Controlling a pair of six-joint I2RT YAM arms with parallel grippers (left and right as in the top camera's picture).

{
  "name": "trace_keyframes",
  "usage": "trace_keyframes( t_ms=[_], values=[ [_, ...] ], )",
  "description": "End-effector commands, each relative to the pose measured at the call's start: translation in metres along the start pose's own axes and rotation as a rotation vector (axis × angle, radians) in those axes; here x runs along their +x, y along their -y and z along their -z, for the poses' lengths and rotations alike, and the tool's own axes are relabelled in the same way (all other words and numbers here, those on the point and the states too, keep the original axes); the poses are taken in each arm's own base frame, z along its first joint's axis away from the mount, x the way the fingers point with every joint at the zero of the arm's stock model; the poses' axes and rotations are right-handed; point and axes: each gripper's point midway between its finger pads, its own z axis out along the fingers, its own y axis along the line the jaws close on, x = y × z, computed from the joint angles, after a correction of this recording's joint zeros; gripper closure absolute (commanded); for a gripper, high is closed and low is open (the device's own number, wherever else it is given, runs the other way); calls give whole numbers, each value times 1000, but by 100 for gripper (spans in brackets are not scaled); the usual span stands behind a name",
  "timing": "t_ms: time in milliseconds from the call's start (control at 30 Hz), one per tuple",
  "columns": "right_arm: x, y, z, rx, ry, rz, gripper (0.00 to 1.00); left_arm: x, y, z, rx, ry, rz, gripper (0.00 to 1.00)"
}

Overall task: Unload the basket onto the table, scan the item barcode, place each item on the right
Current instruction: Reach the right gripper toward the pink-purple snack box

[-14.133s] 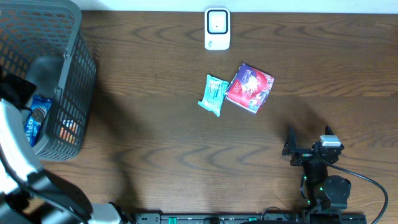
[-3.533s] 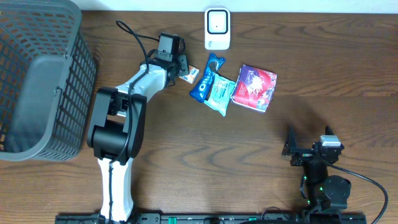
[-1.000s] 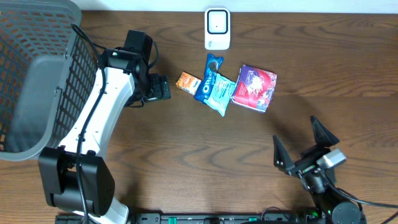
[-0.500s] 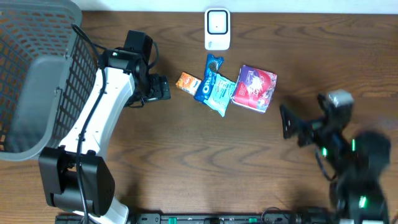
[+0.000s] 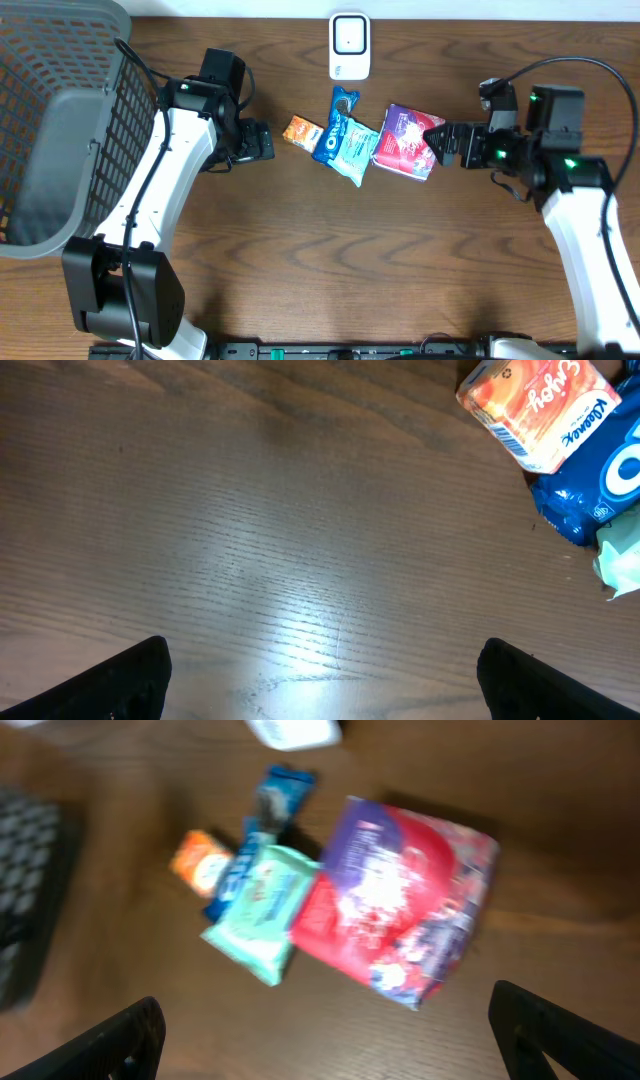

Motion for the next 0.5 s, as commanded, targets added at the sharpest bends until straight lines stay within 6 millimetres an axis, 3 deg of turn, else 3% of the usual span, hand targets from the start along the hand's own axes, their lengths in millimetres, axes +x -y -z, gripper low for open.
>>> trace_keyframes(
  t_ms=[0, 167, 333, 467],
  values=[
    [-3, 27, -24, 77, -22, -136, 1, 0, -3, 1, -12, 5, -12, 2],
    [16, 55, -66, 90, -112, -254, 13, 0, -3, 1, -12, 5, -12, 2],
    [18, 61, -97, -36, -132, -288, 23, 0, -3, 1, -12, 4, -12, 2],
    [23, 68, -116, -99, -147, -312, 24, 0, -3, 1, -12, 4, -12, 2]
  ],
)
